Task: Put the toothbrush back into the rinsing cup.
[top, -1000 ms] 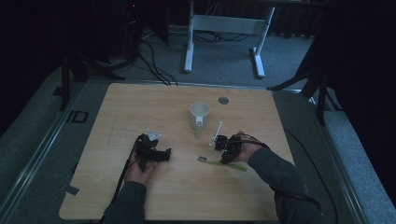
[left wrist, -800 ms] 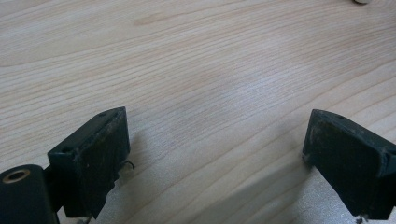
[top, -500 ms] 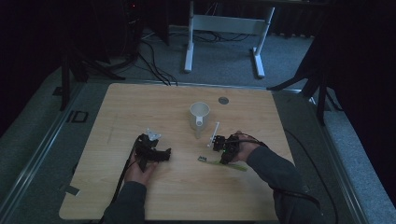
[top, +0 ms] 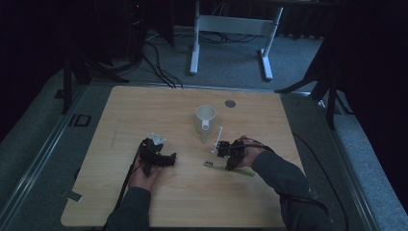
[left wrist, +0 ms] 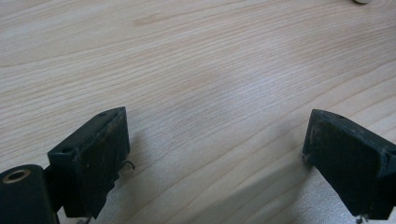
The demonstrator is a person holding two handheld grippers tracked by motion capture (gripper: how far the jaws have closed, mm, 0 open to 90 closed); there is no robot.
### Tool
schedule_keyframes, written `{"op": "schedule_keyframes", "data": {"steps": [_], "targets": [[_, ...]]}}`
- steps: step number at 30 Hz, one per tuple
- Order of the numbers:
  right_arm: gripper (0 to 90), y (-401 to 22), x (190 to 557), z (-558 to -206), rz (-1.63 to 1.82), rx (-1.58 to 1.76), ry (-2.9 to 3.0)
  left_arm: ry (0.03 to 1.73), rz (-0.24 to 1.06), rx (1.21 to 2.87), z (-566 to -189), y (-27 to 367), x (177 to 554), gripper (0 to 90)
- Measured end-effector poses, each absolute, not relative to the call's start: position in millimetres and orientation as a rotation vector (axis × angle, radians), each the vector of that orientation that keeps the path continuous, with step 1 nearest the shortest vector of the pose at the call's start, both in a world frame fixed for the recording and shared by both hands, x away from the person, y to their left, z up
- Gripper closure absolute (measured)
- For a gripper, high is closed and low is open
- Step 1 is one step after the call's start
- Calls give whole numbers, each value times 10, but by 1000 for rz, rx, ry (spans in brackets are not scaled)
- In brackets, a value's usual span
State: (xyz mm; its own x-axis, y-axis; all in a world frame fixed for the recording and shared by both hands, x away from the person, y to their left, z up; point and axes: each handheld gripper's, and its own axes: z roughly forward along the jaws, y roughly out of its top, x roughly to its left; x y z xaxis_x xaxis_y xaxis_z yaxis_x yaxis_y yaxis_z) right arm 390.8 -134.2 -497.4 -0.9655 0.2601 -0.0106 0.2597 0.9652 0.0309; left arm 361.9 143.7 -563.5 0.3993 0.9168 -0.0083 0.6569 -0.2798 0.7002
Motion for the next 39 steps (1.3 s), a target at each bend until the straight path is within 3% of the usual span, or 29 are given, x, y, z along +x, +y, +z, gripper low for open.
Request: {"op": "schedule_keyframes", "data": {"steps": [39], "targets": [[738, -1267, 3923, -5110, -66, 392, 3103, 1338, 537, 2034, -5635, 1437, 3619, 76]]}}
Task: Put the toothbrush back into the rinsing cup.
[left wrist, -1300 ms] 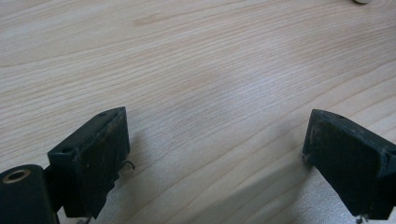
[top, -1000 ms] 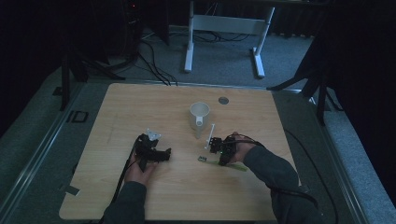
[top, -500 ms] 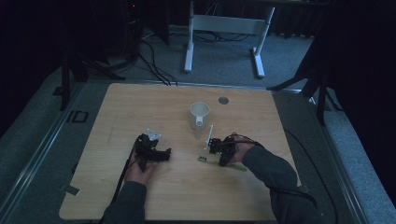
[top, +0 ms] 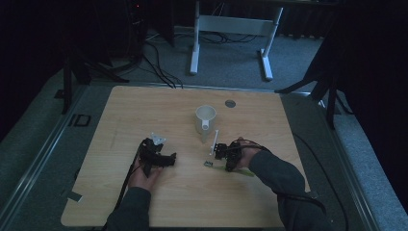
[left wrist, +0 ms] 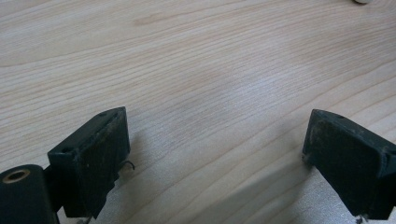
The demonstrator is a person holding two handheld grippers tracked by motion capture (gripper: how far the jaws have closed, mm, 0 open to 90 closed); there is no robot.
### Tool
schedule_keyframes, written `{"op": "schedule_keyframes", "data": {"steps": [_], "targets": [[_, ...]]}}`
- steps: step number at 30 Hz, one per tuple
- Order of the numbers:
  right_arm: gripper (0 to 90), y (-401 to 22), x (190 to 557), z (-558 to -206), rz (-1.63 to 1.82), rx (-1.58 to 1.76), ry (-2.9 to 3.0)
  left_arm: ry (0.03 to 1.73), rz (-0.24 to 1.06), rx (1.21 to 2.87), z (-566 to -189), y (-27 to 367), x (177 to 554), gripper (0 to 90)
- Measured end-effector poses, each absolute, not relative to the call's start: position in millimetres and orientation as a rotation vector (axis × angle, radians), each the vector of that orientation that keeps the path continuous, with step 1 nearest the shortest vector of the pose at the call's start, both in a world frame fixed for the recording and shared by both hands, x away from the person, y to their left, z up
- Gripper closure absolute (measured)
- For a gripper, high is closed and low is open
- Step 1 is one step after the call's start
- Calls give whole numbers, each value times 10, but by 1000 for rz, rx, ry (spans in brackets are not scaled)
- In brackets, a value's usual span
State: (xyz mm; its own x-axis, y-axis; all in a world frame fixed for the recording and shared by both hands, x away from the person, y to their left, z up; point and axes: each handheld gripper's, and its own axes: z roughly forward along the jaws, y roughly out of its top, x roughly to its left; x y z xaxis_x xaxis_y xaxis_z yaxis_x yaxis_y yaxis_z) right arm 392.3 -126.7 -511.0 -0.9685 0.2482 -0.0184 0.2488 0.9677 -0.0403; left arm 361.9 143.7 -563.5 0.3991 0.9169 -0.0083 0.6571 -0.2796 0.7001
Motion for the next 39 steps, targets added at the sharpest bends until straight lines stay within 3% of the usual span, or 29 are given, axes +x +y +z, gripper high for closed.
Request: {"op": "schedule_keyframes", "data": {"steps": [39], "targets": [[816, -1245, 3932, -5135, -81, 395, 3087, 1338, 537, 2035, -5635, 1437, 3619, 76]]}}
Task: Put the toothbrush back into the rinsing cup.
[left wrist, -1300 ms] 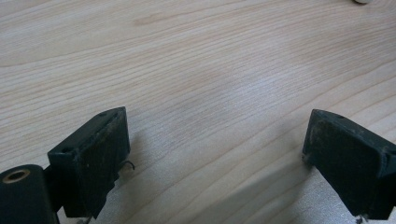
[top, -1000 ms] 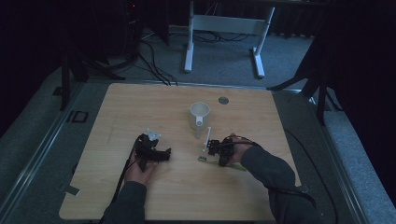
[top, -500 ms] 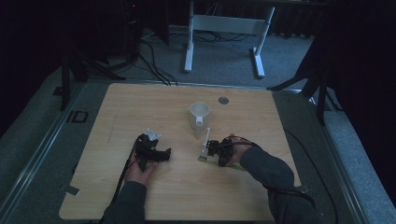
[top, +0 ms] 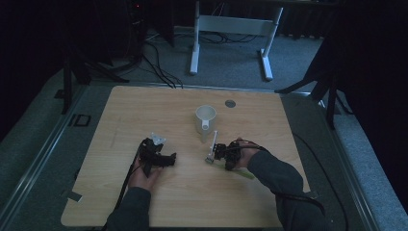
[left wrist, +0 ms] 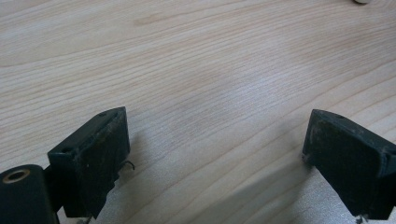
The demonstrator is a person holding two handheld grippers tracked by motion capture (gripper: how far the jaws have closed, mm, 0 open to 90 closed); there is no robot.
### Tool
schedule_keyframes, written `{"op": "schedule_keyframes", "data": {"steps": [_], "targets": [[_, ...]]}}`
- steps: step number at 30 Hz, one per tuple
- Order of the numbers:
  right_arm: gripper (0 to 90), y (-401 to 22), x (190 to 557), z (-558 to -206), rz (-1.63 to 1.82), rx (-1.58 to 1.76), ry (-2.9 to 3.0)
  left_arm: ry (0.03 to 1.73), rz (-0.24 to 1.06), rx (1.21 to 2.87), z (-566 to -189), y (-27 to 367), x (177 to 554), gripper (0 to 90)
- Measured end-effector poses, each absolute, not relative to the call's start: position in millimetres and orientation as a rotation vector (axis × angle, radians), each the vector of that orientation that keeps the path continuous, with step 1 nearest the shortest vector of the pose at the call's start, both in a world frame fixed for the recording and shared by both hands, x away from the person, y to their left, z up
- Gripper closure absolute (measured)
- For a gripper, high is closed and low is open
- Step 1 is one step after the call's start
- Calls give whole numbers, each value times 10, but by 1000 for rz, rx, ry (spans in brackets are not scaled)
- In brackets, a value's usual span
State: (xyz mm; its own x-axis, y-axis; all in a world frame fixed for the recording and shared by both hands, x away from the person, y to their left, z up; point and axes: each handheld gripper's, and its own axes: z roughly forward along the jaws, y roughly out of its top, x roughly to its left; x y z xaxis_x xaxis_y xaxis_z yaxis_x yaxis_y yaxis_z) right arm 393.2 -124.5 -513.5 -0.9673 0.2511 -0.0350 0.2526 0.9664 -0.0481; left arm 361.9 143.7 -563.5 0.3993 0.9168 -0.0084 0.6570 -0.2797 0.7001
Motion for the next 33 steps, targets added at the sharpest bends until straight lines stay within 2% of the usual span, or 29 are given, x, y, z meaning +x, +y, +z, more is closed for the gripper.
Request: {"op": "schedule_keyframes", "data": {"steps": [33], "targets": [[817, -1567, 4066, -4786, 198, 617, 3001, 1338, 538, 2036, -5634, 1438, 3619, 76]]}}
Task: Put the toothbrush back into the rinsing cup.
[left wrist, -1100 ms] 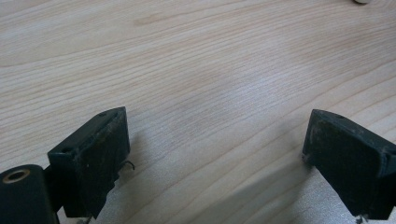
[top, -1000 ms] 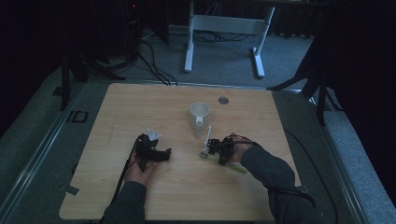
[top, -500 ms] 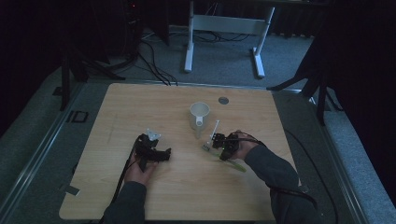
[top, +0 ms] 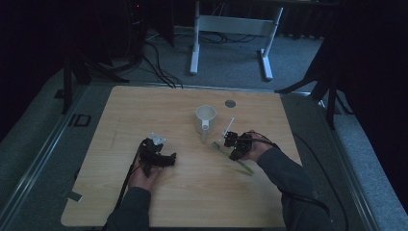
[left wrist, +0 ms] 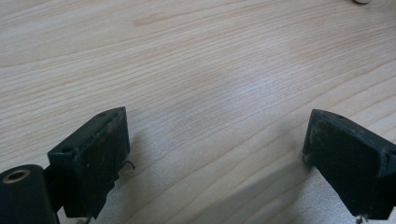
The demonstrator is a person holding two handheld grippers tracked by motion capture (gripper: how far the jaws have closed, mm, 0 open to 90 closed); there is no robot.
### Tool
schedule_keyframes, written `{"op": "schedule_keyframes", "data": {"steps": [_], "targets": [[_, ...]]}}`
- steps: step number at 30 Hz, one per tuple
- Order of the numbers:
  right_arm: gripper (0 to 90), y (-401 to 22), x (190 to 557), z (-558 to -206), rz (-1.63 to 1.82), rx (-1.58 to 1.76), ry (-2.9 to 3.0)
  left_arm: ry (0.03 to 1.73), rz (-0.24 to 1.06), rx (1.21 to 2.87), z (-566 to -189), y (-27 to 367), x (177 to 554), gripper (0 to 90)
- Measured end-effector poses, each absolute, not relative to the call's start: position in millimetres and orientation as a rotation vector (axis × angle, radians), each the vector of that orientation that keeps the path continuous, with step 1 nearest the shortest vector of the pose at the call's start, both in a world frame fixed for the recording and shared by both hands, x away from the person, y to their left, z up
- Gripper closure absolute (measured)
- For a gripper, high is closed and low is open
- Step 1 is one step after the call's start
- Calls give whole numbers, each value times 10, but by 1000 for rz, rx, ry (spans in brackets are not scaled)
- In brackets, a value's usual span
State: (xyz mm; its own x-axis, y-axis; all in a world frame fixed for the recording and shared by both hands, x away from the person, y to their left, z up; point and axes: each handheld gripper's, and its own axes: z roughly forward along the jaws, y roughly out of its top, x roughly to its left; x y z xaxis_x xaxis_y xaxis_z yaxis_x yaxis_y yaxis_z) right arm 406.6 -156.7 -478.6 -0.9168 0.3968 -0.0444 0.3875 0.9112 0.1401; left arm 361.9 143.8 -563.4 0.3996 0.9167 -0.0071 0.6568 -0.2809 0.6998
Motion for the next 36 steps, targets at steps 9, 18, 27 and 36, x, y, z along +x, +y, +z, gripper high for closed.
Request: {"op": "schedule_keyframes", "data": {"steps": [9, 18, 27, 36], "targets": [[818, -1696, 4127, -4686, 277, 711, 2961, 1337, 538, 2036, -5634, 1438, 3619, 76], [818, -1773, 4158, -4635, 330, 765, 2916, 1337, 537, 2038, -5634, 1439, 3619, 76], [818, -1866, 4190, -4590, 384, 821, 2856, 1337, 537, 2037, -5634, 1439, 3619, 76], [818, -1930, 4212, -4561, 412, 861, 2830, 1337, 537, 2037, -5634, 1438, 3619, 76]]}}
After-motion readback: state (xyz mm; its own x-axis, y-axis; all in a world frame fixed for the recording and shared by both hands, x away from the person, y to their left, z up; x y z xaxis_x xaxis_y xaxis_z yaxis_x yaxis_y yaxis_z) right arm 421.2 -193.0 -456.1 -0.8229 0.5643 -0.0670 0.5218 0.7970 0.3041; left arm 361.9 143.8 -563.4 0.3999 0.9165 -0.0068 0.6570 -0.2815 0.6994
